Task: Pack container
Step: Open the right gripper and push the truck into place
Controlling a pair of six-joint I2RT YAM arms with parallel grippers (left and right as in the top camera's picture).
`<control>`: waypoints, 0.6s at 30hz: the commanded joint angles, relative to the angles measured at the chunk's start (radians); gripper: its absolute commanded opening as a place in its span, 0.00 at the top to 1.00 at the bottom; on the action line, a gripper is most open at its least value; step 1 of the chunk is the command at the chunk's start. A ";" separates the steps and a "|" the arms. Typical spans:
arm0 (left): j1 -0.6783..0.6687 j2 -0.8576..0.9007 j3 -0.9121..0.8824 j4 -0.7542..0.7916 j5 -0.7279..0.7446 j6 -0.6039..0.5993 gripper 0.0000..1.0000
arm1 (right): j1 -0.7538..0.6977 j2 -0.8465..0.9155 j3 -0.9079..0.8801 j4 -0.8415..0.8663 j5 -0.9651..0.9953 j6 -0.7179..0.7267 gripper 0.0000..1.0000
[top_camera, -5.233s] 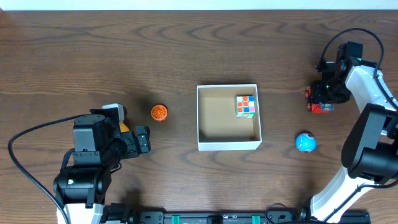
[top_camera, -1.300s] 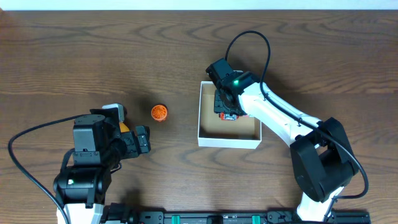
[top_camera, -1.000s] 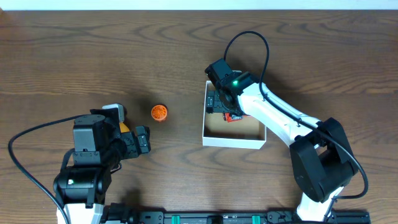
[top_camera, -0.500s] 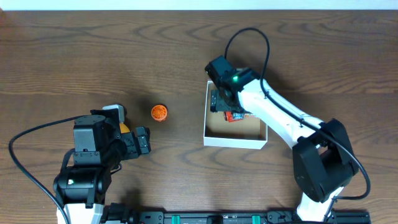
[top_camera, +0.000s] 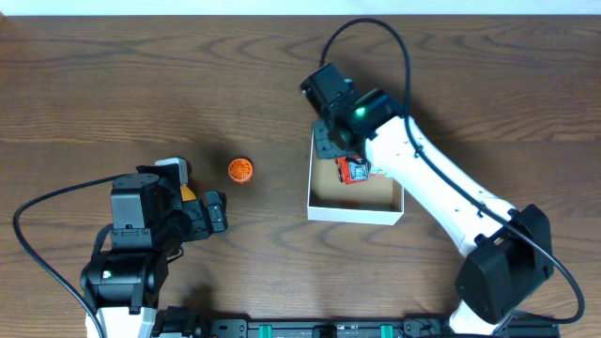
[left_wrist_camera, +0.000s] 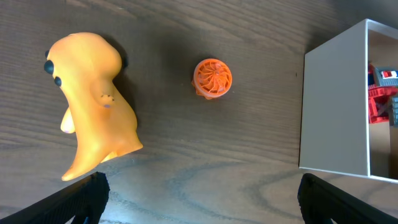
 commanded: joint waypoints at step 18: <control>-0.003 -0.001 0.024 -0.002 0.006 -0.008 0.02 | 0.037 0.074 -0.177 0.226 0.005 -0.064 0.94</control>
